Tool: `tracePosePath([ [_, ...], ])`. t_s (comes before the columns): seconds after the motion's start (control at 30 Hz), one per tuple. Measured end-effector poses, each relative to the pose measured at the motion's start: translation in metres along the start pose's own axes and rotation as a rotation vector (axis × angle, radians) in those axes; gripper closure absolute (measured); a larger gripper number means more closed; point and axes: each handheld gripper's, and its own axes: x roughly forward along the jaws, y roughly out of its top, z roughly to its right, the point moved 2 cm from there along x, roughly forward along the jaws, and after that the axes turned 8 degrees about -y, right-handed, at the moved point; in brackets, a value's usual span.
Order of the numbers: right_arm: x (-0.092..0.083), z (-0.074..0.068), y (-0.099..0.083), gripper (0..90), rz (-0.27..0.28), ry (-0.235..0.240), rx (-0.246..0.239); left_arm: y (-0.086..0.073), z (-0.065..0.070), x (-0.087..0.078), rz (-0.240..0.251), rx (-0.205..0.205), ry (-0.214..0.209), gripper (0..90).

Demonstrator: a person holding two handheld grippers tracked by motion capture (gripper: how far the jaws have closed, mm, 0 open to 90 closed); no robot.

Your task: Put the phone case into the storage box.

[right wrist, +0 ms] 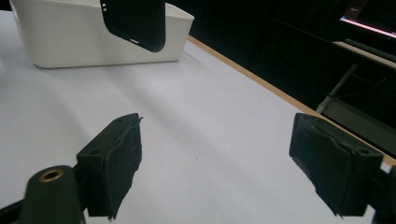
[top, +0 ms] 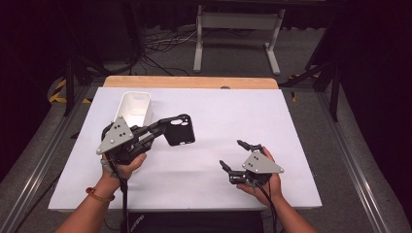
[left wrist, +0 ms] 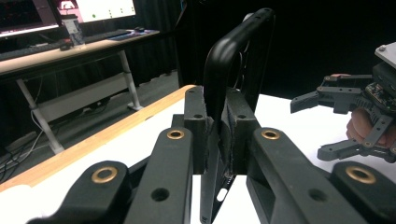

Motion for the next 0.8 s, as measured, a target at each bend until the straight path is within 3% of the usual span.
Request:
tracePosePath([
  [0.33,0.000,0.001,0.000,18.1,-0.002,-0.003,0.002,0.005,-0.007,-0.003,-0.003,0.005,-0.001,82.7],
  [0.8,-0.001,0.002,-0.001,18.1,-0.005,-0.005,0.007,0.019,-0.018,-0.014,0.022,0.007,0.032,82.6],
])
